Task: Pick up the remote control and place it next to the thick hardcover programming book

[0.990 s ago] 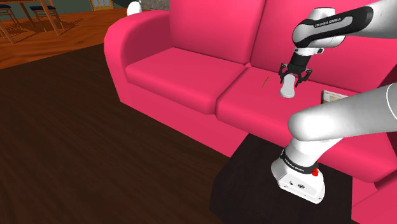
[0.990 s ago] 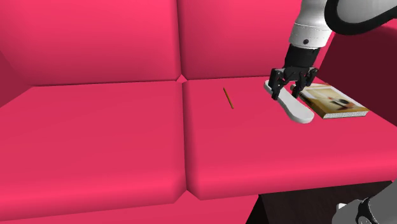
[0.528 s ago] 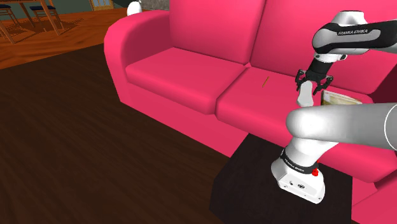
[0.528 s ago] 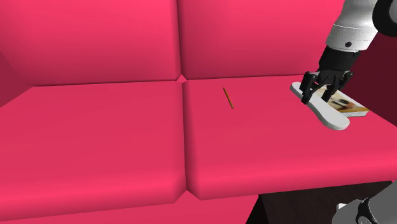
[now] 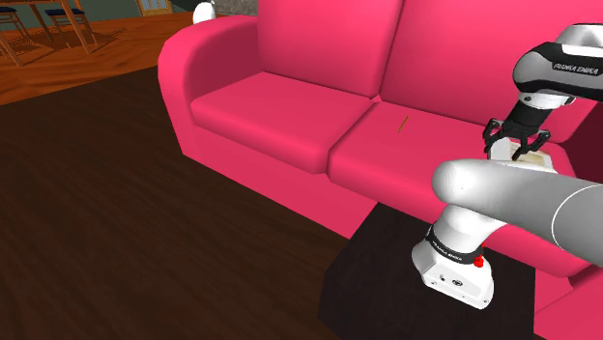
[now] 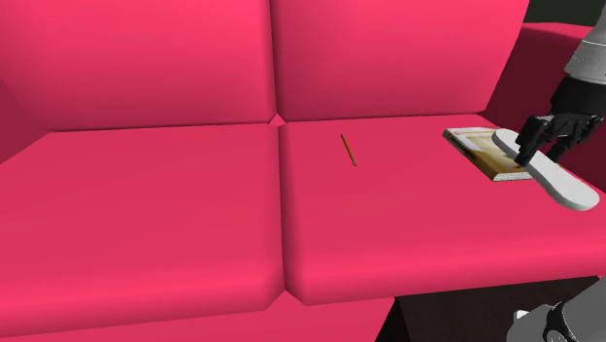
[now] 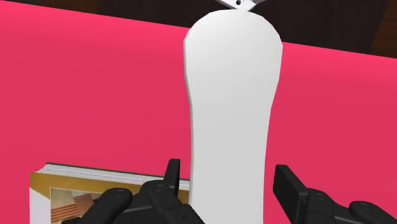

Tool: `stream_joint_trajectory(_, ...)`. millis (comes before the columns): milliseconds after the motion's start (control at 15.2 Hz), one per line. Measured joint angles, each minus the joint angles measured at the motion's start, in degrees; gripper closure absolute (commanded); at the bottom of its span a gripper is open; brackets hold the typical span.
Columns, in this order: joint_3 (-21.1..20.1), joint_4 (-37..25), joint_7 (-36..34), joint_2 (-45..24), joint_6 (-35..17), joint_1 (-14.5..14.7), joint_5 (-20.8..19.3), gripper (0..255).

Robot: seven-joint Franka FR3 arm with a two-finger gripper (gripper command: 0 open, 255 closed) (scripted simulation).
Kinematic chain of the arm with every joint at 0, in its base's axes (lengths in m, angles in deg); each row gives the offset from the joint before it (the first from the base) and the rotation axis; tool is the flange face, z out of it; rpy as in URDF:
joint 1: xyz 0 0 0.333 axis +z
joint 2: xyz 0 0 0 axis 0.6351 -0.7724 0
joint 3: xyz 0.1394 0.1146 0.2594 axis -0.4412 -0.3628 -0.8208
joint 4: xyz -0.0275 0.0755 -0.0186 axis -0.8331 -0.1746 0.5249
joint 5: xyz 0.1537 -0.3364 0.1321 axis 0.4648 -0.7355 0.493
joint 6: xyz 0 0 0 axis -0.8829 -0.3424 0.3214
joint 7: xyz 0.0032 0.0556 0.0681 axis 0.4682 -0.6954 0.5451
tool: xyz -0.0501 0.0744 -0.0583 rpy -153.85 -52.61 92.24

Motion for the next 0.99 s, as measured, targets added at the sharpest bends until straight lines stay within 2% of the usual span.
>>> stream_joint_trajectory(132,1.6,0.4,3.5,3.4,2.7,-3.3,-2.2,255)
stream_joint_trajectory(528,7.5,-1.5,13.0,8.1,7.8,-10.2,-8.4,255)
stream_joint_trajectory(990,12.5,2.3,14.0,8.2,4.0,-12.4,-13.3,255)
